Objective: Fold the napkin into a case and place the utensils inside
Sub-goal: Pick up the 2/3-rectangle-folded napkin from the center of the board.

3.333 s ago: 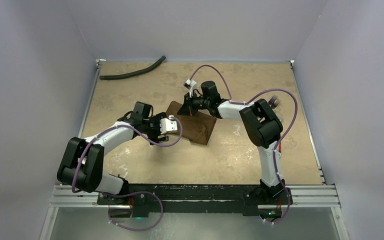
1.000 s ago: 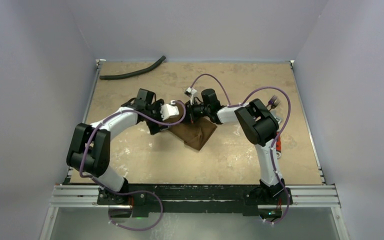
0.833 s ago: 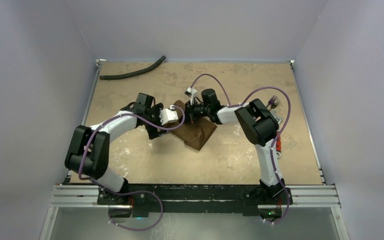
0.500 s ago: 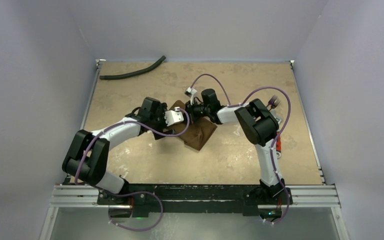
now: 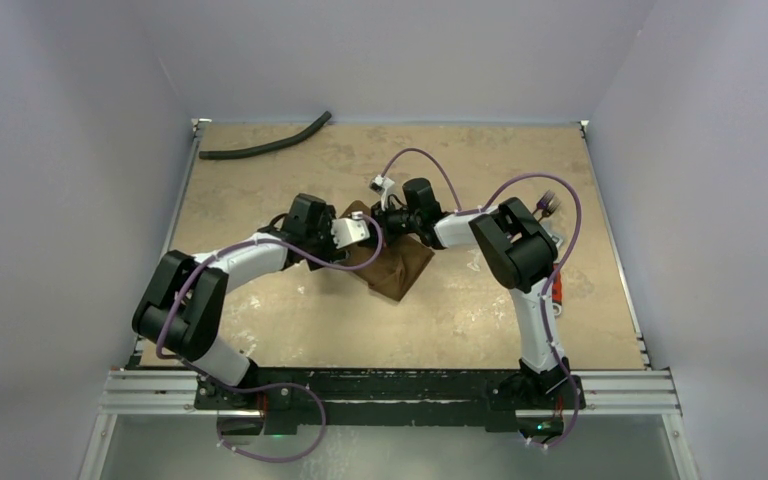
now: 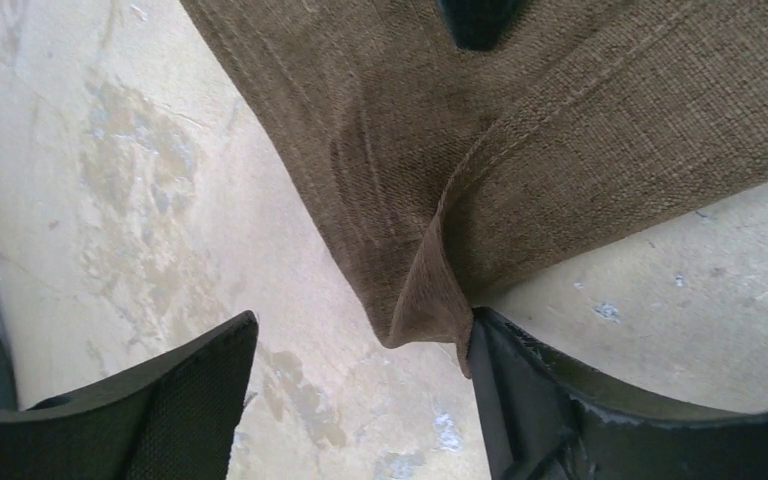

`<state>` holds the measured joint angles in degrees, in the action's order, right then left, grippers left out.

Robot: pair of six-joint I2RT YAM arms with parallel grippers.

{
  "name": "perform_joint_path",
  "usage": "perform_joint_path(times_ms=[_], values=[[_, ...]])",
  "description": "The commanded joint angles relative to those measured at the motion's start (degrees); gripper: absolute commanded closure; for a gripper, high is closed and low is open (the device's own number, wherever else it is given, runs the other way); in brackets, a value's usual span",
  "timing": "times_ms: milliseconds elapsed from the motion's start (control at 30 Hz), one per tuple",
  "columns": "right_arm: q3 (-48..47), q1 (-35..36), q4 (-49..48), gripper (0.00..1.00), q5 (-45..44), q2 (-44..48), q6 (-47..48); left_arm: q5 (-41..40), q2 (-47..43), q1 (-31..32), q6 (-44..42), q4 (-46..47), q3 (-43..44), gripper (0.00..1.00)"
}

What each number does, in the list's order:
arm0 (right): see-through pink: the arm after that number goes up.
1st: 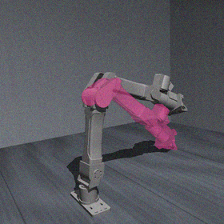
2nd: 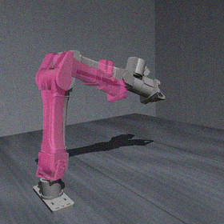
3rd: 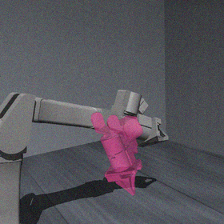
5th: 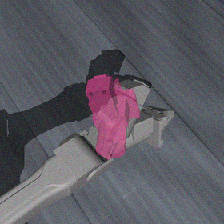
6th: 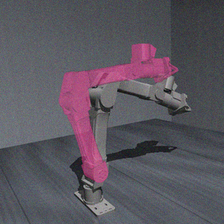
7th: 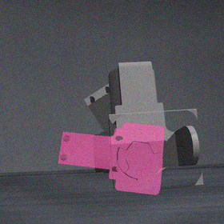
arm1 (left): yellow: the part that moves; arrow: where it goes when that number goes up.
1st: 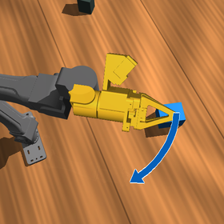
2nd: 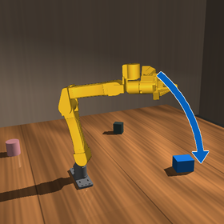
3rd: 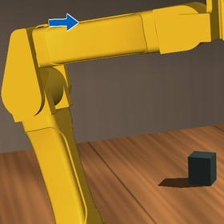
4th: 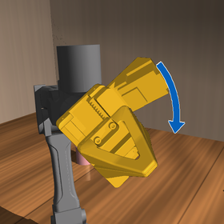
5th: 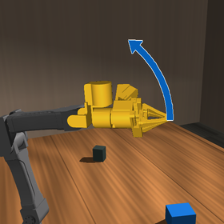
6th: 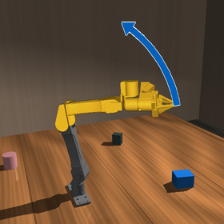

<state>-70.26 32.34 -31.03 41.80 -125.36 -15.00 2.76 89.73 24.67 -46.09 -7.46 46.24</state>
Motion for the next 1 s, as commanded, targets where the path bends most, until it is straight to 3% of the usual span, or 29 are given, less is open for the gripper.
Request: perform_joint_path(times_ms=[0,200,467,667,967], values=[[1.2,0.2,0.8,1.0,1.9,0.4,-0.2,-1.7,-0.5,0.1,-2.7,0.8,3.9,0.3],[1.7,0.2,0.1,1.0,2.3,0.4,-0.6,-0.4,0.7,0.2,-4.2,-1.1,6.4,0.47],[1.9,0.2,0.2,1.0,2.7,0.5,-0.4,0.9,3.9,0.3,-4.7,-5.0,9.4,0.55],[1.5,0.2,0.1,1.0,3.6,0.6,-0.4,1.4,4.5,0.4,-7.9,-5.7,11.2,0.81],[1.4,0.2,-0.1,1.0,4.5,0.4,-0.8,7.1,2.5,3.1,-22.4,-9.5,13.2,0.83]])
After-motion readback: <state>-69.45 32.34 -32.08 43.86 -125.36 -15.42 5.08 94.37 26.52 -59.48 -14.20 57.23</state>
